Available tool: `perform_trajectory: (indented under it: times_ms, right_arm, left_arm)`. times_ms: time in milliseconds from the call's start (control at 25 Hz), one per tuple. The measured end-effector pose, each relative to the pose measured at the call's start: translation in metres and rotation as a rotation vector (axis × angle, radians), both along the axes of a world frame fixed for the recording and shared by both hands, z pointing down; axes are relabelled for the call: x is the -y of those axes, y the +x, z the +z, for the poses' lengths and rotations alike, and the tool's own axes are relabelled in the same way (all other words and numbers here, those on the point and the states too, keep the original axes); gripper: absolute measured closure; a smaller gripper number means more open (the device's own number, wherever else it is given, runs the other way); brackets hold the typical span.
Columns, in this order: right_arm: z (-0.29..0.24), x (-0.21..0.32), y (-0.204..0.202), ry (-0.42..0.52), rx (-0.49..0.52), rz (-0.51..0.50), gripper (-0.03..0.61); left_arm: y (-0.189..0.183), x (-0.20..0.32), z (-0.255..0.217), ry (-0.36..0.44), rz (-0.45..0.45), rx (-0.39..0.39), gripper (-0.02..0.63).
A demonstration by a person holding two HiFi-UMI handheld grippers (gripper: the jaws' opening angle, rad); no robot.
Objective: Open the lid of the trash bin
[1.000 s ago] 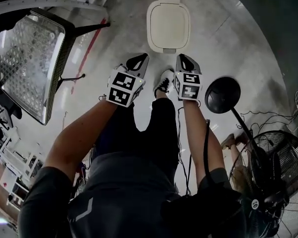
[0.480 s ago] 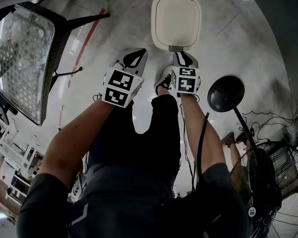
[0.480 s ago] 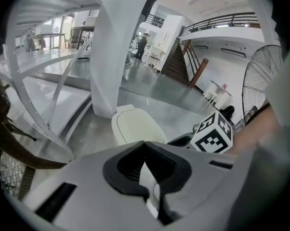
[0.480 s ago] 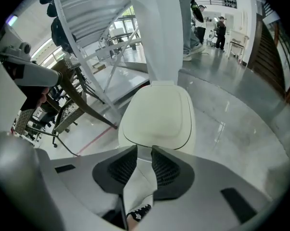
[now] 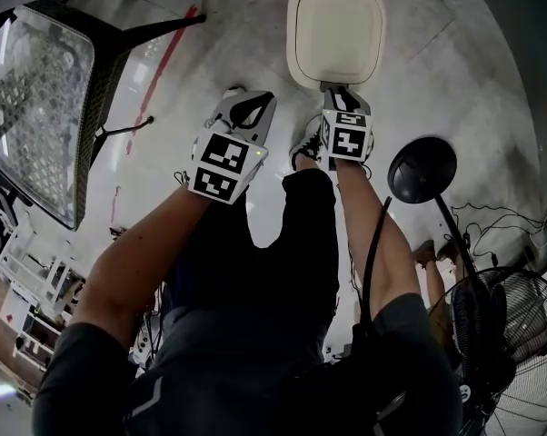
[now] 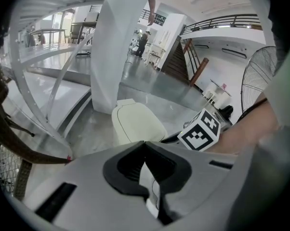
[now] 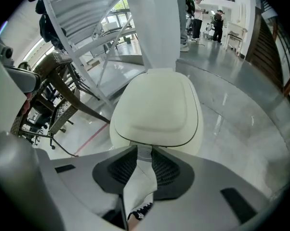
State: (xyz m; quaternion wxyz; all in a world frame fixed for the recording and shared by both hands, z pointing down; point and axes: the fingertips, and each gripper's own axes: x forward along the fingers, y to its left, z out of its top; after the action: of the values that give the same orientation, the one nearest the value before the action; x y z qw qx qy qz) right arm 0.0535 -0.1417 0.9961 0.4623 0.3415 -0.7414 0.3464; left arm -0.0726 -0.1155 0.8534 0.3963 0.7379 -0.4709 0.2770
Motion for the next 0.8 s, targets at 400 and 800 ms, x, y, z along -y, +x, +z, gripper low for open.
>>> perform_trajectory:
  times_ms: [400,800]
  right_arm:
    - [0.010,0.002,0.005,-0.022,-0.052,0.012,0.500]
    - [0.013,0.001,0.006,0.023,-0.074,-0.001,0.518]
  left_arm:
    - [-0.001,0.002,0.007,0.001,-0.016,-0.018,0.604]
    - [0.009,0.014,0.021,0.000,-0.007,-0.020,0.604]
